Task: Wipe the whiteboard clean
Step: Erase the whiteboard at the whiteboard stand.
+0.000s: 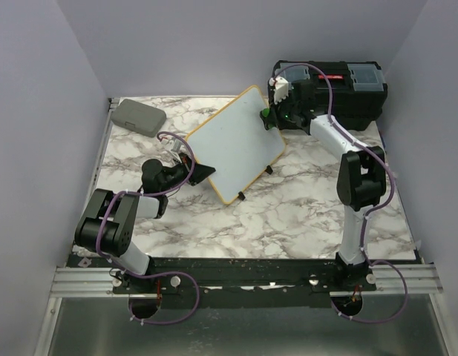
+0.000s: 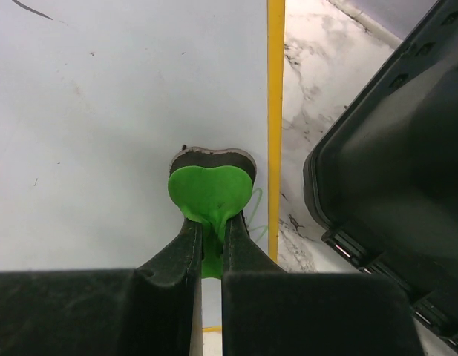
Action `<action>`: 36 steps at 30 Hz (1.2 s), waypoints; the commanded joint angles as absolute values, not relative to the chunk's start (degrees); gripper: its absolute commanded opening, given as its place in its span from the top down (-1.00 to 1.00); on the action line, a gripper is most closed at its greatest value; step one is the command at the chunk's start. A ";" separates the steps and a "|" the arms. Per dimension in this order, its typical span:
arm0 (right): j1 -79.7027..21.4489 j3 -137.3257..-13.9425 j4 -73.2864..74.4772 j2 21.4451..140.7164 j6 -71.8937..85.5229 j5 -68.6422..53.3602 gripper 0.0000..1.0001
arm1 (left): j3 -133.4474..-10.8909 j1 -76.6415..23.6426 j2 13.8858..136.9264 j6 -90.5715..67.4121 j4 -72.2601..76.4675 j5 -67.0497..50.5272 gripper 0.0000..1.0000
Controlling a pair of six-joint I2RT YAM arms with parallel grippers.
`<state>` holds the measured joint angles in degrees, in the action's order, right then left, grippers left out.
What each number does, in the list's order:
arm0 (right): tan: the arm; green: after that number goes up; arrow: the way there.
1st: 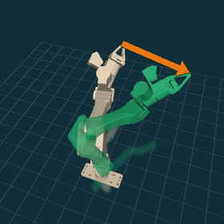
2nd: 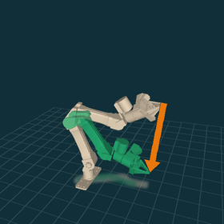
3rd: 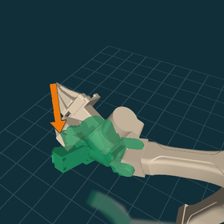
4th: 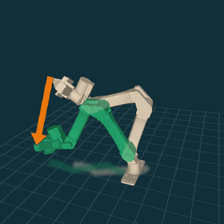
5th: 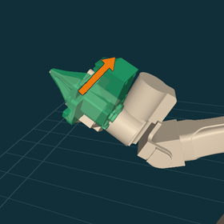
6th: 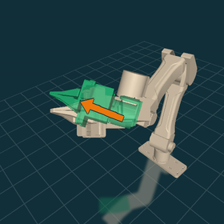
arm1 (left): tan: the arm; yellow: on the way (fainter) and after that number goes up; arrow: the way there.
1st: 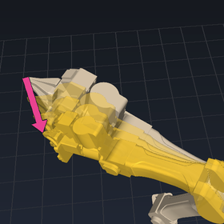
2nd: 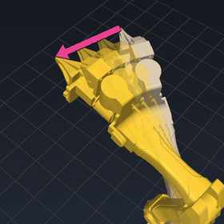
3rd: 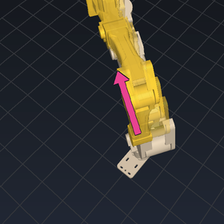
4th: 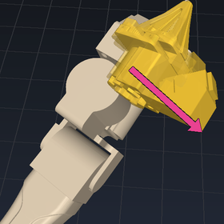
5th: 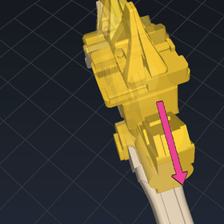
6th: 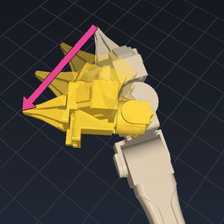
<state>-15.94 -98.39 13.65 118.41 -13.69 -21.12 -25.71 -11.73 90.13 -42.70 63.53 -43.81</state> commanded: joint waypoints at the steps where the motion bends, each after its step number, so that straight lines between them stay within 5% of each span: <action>1: -16.26 -99.71 21.07 121.68 -17.79 -21.98 0.99 | -26.49 -13.18 89.99 -41.57 64.16 -53.70 1.00; 12: -16.26 -92.60 31.44 118.73 -30.25 -32.85 0.99 | -26.72 -13.18 90.44 -41.74 64.43 -53.76 1.00; 30: -16.22 -106.60 14.42 123.98 -5.94 -20.31 0.99 | -26.26 -13.18 89.80 -41.53 64.07 -53.96 1.00; 36: -16.25 -104.77 19.62 124.04 -10.75 -20.92 0.99 | -26.26 -13.18 89.72 -41.48 64.14 -53.85 1.00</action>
